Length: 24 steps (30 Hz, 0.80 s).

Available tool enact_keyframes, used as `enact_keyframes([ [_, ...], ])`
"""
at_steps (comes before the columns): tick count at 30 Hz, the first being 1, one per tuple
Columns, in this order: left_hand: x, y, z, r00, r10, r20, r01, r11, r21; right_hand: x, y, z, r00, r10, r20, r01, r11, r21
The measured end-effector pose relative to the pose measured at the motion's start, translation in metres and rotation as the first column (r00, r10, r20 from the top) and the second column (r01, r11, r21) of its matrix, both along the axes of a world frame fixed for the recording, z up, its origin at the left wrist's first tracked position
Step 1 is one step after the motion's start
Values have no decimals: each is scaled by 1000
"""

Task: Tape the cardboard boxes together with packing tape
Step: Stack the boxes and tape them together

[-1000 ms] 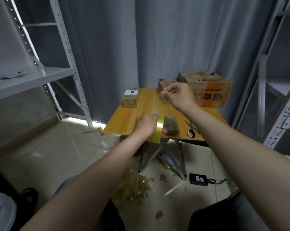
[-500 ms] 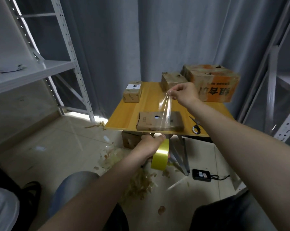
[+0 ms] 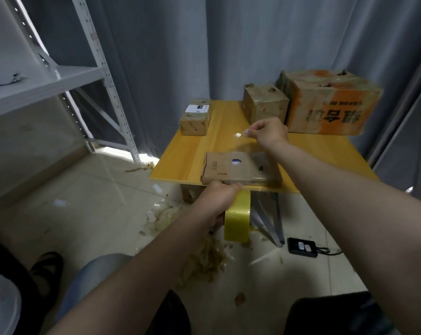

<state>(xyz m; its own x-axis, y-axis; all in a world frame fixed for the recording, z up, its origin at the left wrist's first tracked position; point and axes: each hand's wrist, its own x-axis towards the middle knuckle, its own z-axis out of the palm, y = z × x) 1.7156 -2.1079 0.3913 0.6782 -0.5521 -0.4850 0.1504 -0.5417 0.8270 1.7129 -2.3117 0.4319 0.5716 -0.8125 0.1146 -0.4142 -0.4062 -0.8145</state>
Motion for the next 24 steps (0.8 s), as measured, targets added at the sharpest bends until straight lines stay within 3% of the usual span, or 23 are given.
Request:
enact_keyframes([
  [6,5,-4,-11,1000,28,7,-28,1000,-5,12,-7,-23,999,24,-32,-23,999,38],
  [13,7,-8,-20,999,33,29,-33,999,-15,20,-10,-40,986,-48,-159,41,998,-50],
  [17,8,-10,-25,998,35,51,-34,999,-33,21,-8,-47,959,-120,-256,50,964,-262],
  [21,8,-10,-26,1000,14,-1,-14,999,-35,21,2,-45,873,-172,-457,-81,872,-482],
  [24,6,-10,-25,997,26,-76,-29,999,-34,22,8,-44,889,-160,-428,-146,788,-598],
])
